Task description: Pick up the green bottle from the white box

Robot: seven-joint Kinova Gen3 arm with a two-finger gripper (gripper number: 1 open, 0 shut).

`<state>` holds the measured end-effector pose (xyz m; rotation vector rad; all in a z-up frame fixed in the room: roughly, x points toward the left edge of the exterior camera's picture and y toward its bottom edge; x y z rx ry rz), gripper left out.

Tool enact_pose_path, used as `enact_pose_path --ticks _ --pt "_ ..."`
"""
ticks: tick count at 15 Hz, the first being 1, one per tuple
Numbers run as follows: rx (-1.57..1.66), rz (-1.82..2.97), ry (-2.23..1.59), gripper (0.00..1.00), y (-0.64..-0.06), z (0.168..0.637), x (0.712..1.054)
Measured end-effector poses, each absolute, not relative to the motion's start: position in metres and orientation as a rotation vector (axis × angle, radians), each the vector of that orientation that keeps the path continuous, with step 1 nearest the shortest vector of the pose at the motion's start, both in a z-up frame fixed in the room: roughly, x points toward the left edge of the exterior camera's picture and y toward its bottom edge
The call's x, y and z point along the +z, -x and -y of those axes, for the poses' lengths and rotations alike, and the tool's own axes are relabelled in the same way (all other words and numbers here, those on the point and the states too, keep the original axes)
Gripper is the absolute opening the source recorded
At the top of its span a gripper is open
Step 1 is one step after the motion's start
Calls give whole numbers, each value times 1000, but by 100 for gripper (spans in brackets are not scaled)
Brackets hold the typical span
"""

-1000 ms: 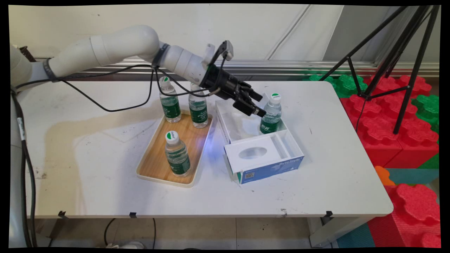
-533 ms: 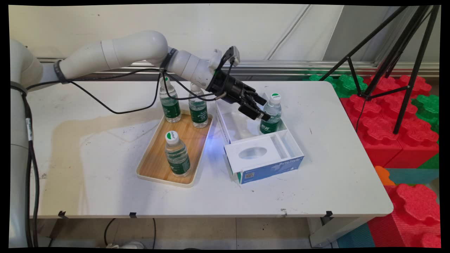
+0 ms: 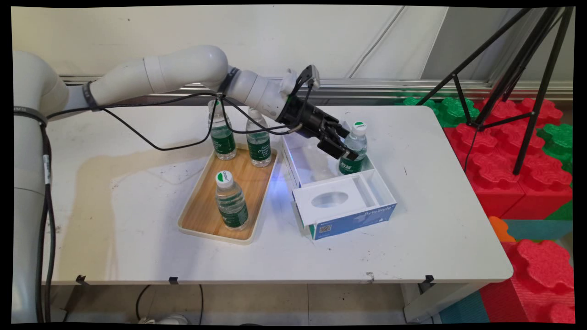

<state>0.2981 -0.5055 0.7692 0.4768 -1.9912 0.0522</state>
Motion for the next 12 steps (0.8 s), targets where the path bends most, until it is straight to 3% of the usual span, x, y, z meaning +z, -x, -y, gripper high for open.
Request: enact_pose_path --ticks 11,12 --pt "59 1987 -468 100 -288 514 761" --pt "61 1987 -466 0 -287 514 760"
